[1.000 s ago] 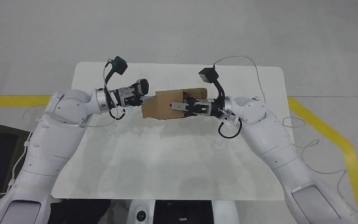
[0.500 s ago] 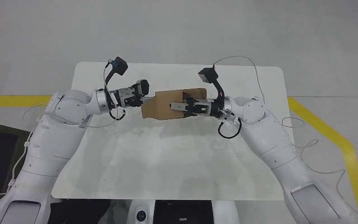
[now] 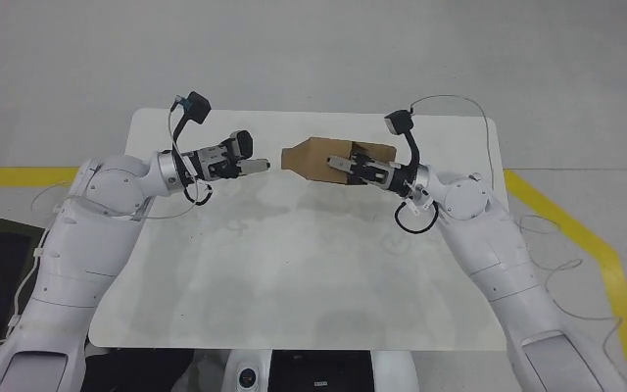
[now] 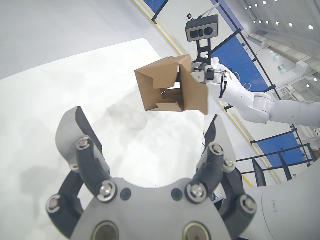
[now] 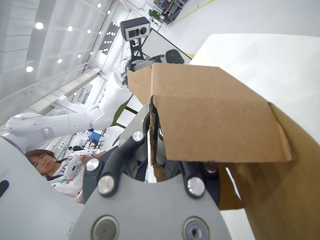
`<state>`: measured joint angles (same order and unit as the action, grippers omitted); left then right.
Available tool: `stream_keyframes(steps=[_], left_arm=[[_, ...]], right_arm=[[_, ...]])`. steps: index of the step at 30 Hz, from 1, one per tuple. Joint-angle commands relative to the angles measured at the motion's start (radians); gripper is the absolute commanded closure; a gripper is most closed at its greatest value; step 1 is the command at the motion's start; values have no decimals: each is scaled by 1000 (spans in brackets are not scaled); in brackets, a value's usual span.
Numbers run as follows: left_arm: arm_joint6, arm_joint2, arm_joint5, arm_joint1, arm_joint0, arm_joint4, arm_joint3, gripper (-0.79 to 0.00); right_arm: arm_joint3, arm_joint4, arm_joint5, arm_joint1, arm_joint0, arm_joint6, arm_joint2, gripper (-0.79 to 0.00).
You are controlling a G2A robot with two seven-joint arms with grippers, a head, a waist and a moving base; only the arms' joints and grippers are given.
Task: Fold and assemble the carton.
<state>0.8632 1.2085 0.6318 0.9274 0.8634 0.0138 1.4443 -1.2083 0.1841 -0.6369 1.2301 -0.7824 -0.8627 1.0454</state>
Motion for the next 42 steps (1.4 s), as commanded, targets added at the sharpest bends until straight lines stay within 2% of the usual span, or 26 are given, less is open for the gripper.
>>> stream_keyframes(steps=[1, 8, 21, 42], left_arm=[[4, 1, 2, -1, 6, 3, 16, -785], [11, -23, -1, 1, 17, -22, 48, -785], [-30, -47, -34, 11, -24, -61, -32, -785], [-35, -53, -33, 14, -29, -65, -70, -785]], right_arm=[[-22, -30, 38, -4, -12, 8, 4, 0], [-68, -55, 77, -4, -24, 14, -7, 0], [-77, -15, 46, 2, -7, -13, -26, 0], [-93, 66, 14, 5, 0, -54, -36, 0]])
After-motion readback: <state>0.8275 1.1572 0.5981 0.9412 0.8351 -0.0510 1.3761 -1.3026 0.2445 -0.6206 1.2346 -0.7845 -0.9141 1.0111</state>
